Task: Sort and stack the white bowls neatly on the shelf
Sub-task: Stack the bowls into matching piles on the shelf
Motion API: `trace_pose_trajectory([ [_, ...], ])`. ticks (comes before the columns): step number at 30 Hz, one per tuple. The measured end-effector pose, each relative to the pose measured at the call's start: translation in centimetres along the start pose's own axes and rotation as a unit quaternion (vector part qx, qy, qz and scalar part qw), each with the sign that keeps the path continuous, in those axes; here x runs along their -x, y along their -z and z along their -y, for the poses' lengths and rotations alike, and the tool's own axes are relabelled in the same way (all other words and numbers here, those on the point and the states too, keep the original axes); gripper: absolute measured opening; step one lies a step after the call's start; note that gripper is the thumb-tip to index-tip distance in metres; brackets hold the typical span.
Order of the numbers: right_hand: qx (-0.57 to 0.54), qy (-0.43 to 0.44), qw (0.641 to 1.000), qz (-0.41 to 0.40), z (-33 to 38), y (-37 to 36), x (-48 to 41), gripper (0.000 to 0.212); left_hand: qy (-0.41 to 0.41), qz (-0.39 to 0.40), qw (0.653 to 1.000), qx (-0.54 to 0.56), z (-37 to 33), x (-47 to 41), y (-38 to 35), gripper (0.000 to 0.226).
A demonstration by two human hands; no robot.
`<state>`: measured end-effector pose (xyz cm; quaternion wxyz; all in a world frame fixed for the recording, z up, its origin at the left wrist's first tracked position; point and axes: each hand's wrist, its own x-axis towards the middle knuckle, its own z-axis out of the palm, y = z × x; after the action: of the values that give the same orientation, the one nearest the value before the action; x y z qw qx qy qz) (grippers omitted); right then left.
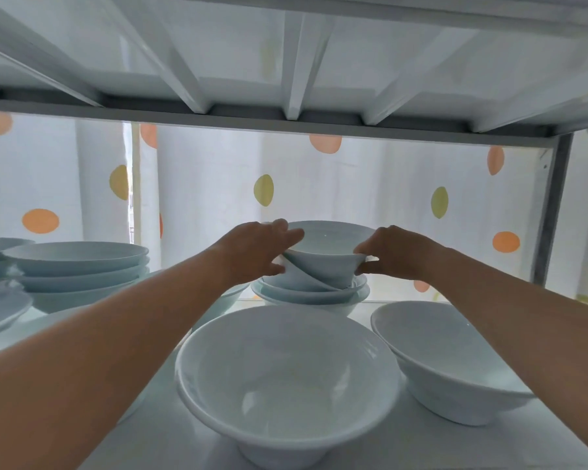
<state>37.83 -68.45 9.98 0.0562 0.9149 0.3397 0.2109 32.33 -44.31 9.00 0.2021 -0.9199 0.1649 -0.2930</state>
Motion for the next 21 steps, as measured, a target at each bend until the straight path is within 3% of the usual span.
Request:
trace_pose_trajectory([
  [6, -0.068, -0.026, 0.997, -0.035, 0.0, -1.4, 0.1, 0.022, 0.051, -0.015, 0.993, 0.104, 2.2, -0.2, -1.3, 0.048],
  [12, -0.112, -0.030, 0.992, -0.053, -0.2, -2.0, -0.1, 0.021, 0.042, -0.074, 0.982, 0.170, 3.3, -0.1, -2.2, 0.040],
  [16, -0.168, -0.042, 0.983, -0.069, -0.7, -2.6, -0.3, 0.017, -0.071, -0.158, 0.981, 0.083, 3.8, 0.6, -2.4, 0.050],
  [18, -0.191, -0.046, 0.977, -0.084, -1.1, -3.1, -0.5, 0.012, -0.148, -0.160, 0.976, 0.006, 4.1, 0.4, -2.6, 0.052],
  [21, -0.204, -0.048, 0.973, -0.100, -1.5, -3.4, -0.5, 0.011, -0.202, -0.113, 0.972, -0.033, 4.0, -0.3, -2.7, 0.035],
])
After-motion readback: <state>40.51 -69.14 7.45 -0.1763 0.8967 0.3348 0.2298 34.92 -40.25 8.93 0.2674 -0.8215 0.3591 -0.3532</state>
